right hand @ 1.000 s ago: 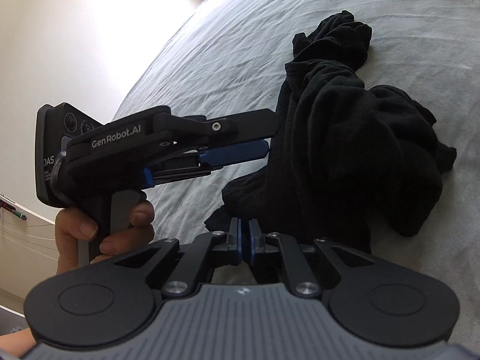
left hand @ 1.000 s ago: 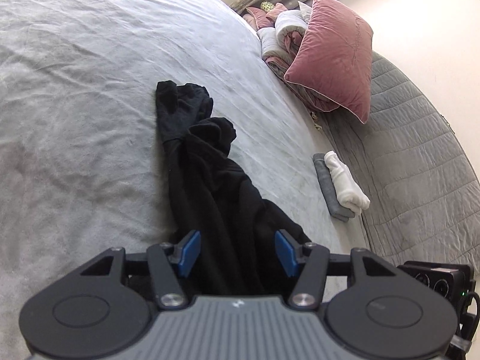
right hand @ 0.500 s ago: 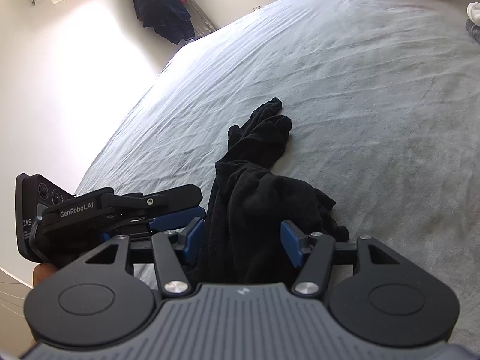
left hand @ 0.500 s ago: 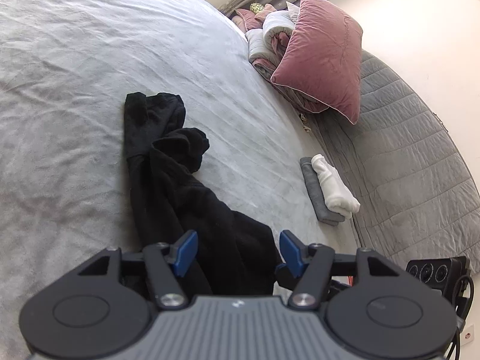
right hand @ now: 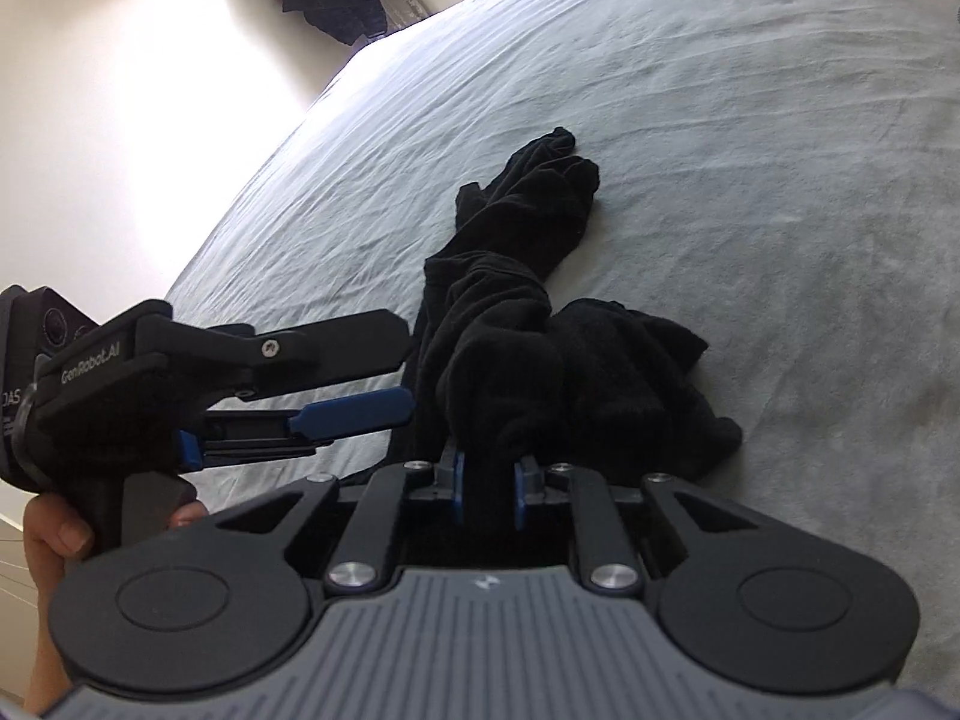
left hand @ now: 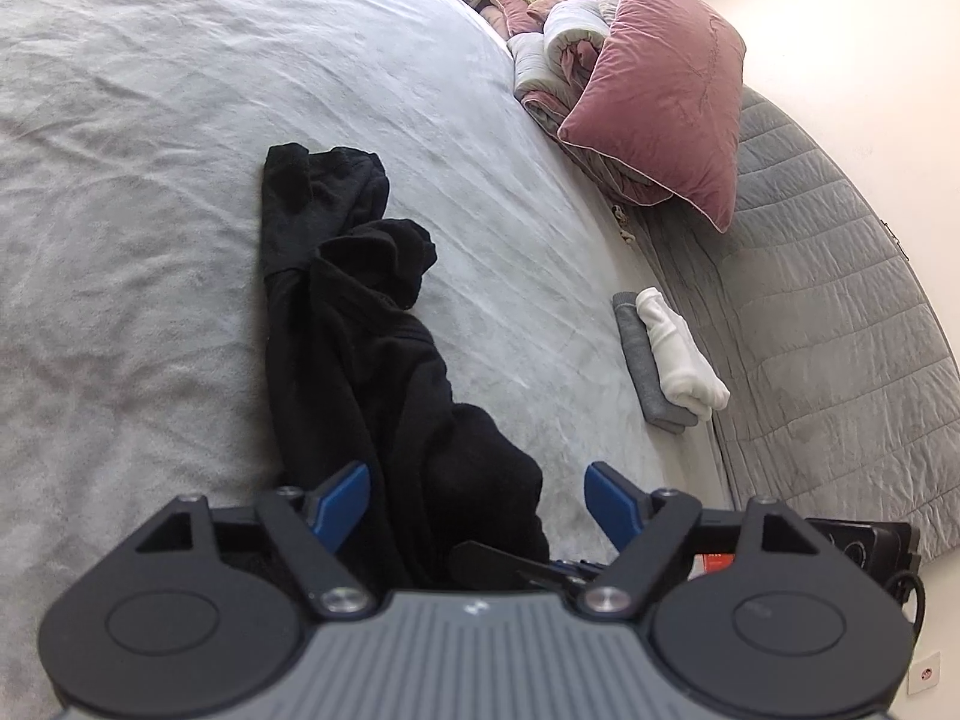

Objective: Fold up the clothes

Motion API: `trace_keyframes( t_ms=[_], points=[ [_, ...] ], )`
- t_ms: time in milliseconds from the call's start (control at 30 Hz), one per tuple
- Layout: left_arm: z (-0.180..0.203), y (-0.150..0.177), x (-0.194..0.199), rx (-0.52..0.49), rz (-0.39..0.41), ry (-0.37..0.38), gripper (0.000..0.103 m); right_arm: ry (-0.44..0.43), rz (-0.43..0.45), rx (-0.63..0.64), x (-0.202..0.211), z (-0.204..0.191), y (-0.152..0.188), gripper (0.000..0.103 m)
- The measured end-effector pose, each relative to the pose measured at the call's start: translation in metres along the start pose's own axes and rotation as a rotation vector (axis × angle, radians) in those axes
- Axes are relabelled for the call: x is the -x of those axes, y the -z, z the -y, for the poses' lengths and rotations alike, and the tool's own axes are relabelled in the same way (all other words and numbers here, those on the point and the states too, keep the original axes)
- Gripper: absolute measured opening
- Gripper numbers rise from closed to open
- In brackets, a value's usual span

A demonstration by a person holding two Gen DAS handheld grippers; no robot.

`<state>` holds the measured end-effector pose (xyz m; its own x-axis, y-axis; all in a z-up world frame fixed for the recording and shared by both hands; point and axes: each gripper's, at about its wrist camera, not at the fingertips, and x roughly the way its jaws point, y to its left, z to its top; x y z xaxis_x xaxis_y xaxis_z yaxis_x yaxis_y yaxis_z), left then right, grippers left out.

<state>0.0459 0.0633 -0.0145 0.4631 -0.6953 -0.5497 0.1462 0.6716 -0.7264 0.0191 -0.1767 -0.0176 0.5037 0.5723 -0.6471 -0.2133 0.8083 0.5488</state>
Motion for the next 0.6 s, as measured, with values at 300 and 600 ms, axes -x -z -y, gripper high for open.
trace_keyframes(
  t_ms=[300,600],
  points=[
    [-0.001,0.002,0.019,-0.1,0.034,-0.129,0.033,-0.217,0.003,-0.01,-0.005,-0.027,0.0,0.017],
    [-0.012,-0.009,0.067,-0.239,0.165,-0.332,0.017,-0.261,0.013,0.048,-0.012,-0.04,-0.005,0.035]
  ],
)
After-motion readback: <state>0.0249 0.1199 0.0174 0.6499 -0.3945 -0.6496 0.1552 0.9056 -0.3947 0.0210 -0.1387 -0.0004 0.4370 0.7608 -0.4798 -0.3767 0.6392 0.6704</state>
